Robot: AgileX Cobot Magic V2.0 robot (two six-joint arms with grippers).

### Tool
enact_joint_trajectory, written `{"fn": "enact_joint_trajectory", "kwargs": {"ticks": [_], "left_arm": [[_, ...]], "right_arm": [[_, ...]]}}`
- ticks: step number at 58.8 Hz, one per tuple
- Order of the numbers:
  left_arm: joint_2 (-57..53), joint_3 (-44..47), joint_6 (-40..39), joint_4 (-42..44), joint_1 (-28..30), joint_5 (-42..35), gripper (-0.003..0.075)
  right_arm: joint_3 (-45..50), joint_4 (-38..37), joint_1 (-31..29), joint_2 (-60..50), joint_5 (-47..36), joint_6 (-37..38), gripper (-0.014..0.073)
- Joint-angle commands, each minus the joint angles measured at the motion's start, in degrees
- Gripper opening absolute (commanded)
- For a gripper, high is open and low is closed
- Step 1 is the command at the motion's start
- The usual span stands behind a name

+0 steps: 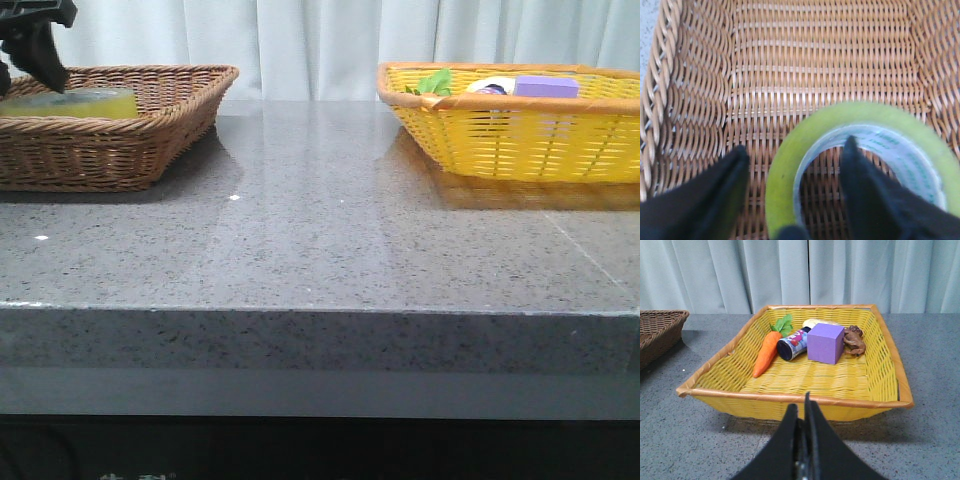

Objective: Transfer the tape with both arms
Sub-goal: 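Lift the tape roll with the left gripper into the brown basket, then open the left gripper and withdraw it upward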

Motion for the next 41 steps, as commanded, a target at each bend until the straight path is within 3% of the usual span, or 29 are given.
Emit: {"fn": "enact_joint_trajectory", "kwargs": {"ticks": [1,15,20,34,41], "left_arm": [[-4.3,-1.9,-0.6,-1.1,0.1,-3.4,0.0512],[-12.7,-1.4,0.1,-1.1,-0.1,-4.5,0.0489],[-16.8,0.7,0.1,-1.1,-0.1,-5.0,0.0405],[-29.9,11.9,0.1,-1.1,-0.1,-4.9,-0.0001],[-36.5,18.4,0.1,-1.1,-0.1,-5.0,-0.0020]], "right_arm": [[-1.4,0.7,-0.3,0.6,-4.2,-0.3,-0.0089],[-1.4,0.7,-0.3,0.6,-4.2,-0.3,-0.0089],[-1.4,0.7,-0.3,0.6,-3.9,-0.3,-0.0089],[-1.4,0.7,-0.3,0.6,-3.7,-0.3,-0.0089],[-1.4,0.7,-0.3,0.6,-3.7,-0.3,-0.0089]]}}
